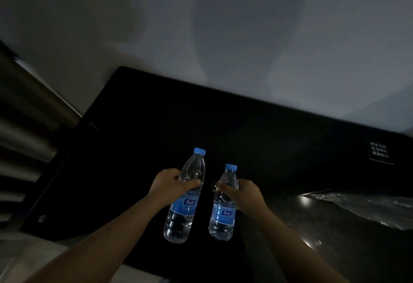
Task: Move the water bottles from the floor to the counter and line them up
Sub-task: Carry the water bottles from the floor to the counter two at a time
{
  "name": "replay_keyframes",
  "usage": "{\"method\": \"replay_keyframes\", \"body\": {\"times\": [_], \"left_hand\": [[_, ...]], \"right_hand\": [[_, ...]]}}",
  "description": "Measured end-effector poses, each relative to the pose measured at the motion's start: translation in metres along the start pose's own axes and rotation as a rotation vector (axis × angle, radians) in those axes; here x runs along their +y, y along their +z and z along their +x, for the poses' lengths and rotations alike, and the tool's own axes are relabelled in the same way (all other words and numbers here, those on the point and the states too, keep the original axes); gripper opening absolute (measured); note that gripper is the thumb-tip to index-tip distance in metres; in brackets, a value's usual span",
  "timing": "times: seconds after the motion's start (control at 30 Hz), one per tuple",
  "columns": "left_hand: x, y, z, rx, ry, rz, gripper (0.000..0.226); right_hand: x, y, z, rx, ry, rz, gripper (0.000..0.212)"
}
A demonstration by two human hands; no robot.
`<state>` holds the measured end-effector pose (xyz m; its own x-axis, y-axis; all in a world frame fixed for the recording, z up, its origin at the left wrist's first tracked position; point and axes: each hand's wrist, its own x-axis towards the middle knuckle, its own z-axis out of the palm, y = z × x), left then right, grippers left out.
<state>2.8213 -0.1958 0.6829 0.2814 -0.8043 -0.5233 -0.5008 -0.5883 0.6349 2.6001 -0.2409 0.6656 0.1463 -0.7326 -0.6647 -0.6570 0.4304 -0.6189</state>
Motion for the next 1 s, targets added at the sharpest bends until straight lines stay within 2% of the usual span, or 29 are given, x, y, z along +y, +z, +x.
{"method": "replay_keyframes", "body": {"times": [0.5,0.6,0.77,1.0], "left_hand": [[-0.023,-0.009,0.036,-0.016,-0.075,0.138,0.046],[-0.023,-0.008,0.035,-0.014,-0.084,0.126,0.047],[-0.02,-0.007,0.03,-0.011,-0.086,0.133,0.043],[-0.023,-0.007,0.023,-0.019,-0.068,0.092,0.04]], "right_hand": [[-0.02,0.019,0.028,0.057,0.063,-0.169,0.039],[-0.023,0.021,0.028,0.084,0.054,-0.222,0.044],[-0.029,0.02,0.025,0.104,0.073,-0.248,0.066],[-0.023,0.022,0.017,0.07,0.073,-0.24,0.066]]}}
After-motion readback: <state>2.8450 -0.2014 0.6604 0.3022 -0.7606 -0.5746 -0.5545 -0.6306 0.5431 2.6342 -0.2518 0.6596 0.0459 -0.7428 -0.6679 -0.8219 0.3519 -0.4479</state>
